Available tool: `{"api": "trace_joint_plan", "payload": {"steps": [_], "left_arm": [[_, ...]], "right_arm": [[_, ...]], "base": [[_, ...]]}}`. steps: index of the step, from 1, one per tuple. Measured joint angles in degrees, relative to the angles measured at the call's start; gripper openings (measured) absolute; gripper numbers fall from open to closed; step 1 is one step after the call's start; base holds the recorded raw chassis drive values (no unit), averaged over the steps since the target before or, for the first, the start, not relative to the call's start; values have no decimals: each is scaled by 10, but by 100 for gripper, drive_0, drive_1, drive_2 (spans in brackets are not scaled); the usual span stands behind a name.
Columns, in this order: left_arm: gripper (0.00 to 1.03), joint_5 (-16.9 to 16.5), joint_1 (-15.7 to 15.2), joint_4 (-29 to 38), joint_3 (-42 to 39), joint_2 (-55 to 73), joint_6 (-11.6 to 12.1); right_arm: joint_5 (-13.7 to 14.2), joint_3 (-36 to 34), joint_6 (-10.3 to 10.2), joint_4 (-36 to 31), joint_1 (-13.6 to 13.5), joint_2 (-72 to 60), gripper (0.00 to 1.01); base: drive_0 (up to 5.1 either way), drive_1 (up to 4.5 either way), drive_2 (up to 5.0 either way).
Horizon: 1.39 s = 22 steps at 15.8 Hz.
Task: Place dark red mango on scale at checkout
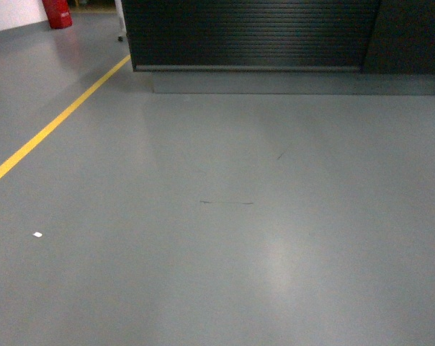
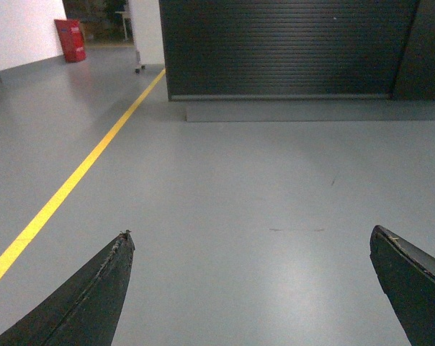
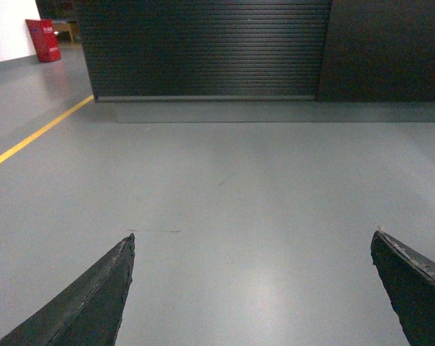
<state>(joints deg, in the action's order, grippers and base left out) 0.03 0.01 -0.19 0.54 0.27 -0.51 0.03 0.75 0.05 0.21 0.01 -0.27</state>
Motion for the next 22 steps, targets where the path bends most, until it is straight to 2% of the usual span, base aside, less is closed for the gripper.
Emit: {"api": "trace_joint_plan", "payload": {"steps": [3,22], "left_arm": [[98,0,0,0,0,0,0],[98,0,0,0,0,0,0]], "right_arm": [[0,0,0,0,0,0,98],[0,0,0,0,0,0,98]], "base": [[0,0,0],[-4,409,-416]]}}
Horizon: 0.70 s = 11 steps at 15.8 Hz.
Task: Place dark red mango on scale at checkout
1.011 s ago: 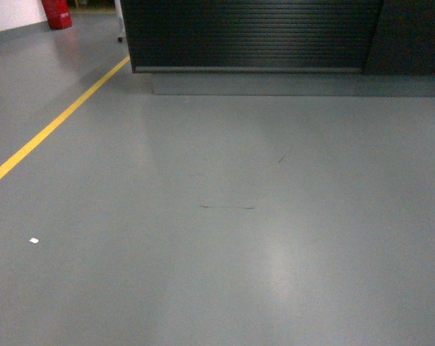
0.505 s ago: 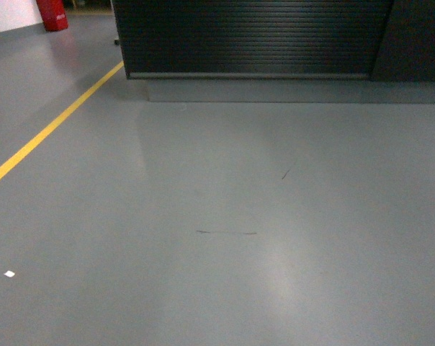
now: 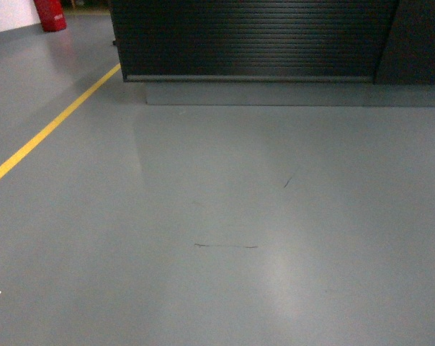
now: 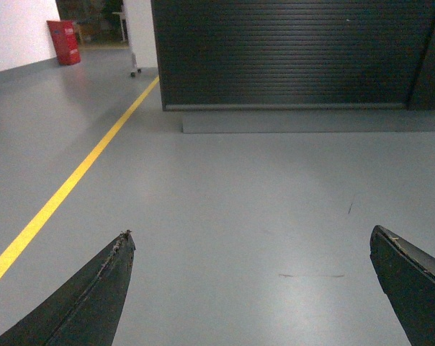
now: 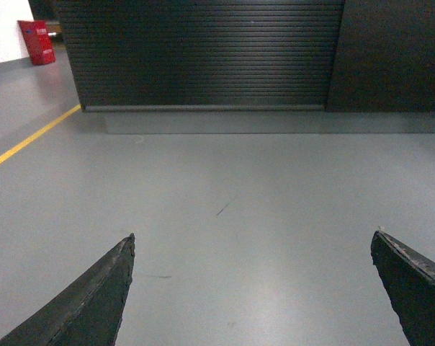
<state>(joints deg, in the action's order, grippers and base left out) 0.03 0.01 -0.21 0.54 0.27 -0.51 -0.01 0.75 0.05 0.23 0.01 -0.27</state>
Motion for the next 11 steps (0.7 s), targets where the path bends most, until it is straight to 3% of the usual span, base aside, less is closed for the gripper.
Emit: {"api": "trace_joint_plan", "payload": {"steps": [11], "left_arm": [[98,0,0,0,0,0,0]], "right_arm": [[0,0,0,0,0,0,98]], "base": [[1,405,-403]]}}
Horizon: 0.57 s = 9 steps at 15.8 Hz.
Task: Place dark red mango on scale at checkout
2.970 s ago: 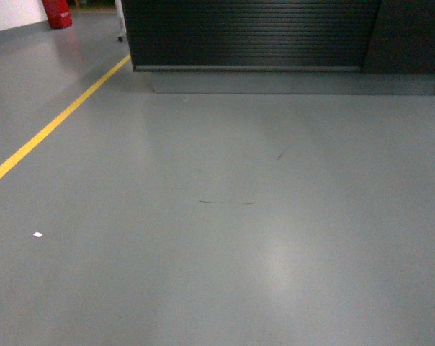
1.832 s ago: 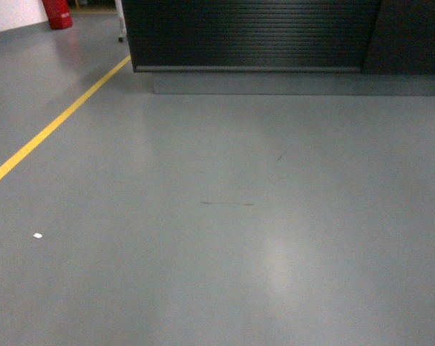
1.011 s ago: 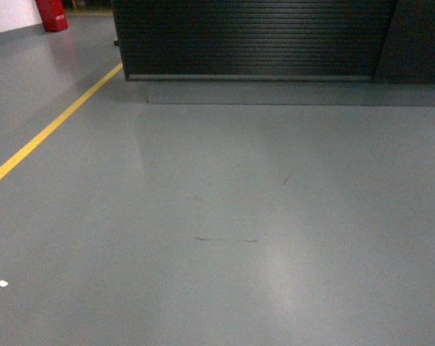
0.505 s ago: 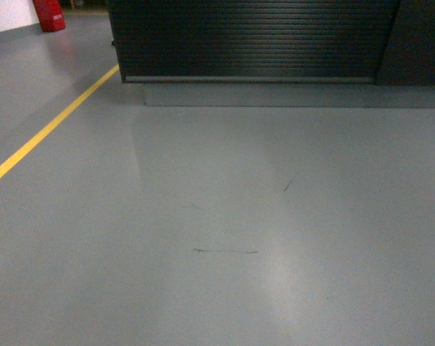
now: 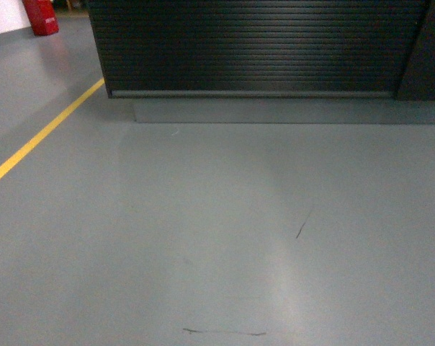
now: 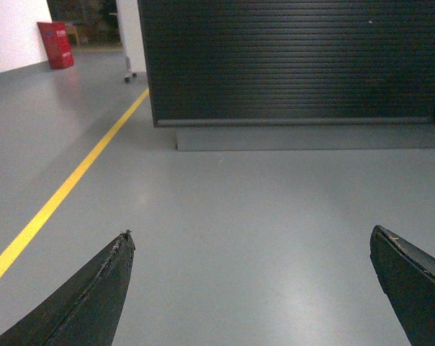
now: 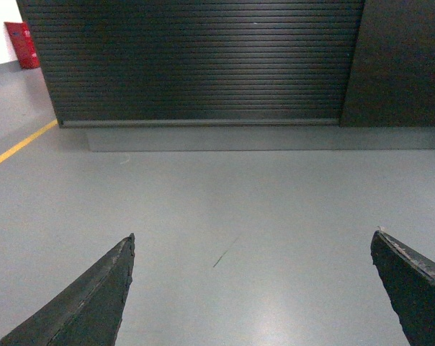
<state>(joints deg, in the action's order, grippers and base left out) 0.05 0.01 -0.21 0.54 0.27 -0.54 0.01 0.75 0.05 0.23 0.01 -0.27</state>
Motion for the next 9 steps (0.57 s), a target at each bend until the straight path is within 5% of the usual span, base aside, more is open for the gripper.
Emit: {"api": "trace_joint_plan", "payload": {"steps": [9], "left_arm": [[98,0,0,0,0,0,0]], "right_arm": [[0,0,0,0,0,0,98]], "base": [[-8,396,-413]]}}
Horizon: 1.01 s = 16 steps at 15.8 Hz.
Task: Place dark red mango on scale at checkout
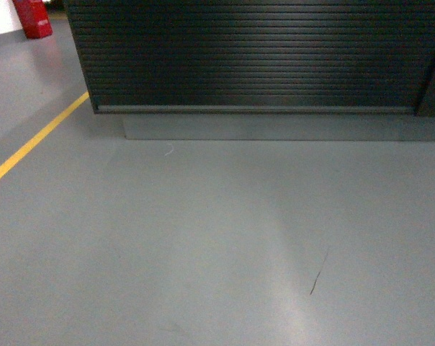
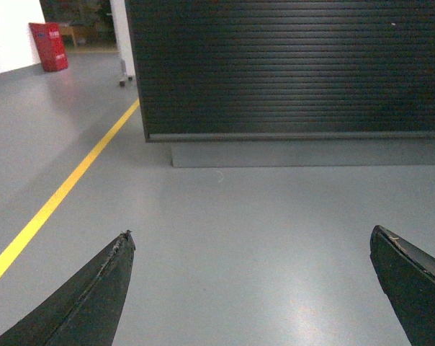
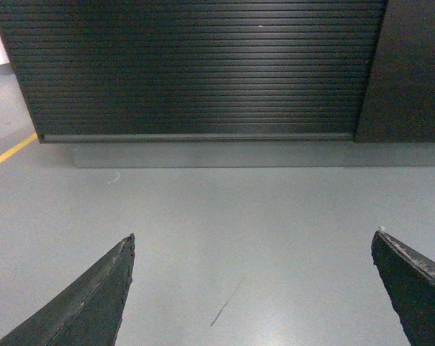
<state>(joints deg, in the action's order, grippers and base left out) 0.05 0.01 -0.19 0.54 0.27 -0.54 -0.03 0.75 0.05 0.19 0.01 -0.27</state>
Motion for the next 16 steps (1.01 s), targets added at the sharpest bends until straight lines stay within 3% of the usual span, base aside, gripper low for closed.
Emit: {"api": "trace_joint_plan", "payload": {"steps": [16], "left_arm": [[98,0,0,0,0,0,0]], "right_arm": [[0,0,0,-1,0,0,98]], "base": [[1,405,-404]]}}
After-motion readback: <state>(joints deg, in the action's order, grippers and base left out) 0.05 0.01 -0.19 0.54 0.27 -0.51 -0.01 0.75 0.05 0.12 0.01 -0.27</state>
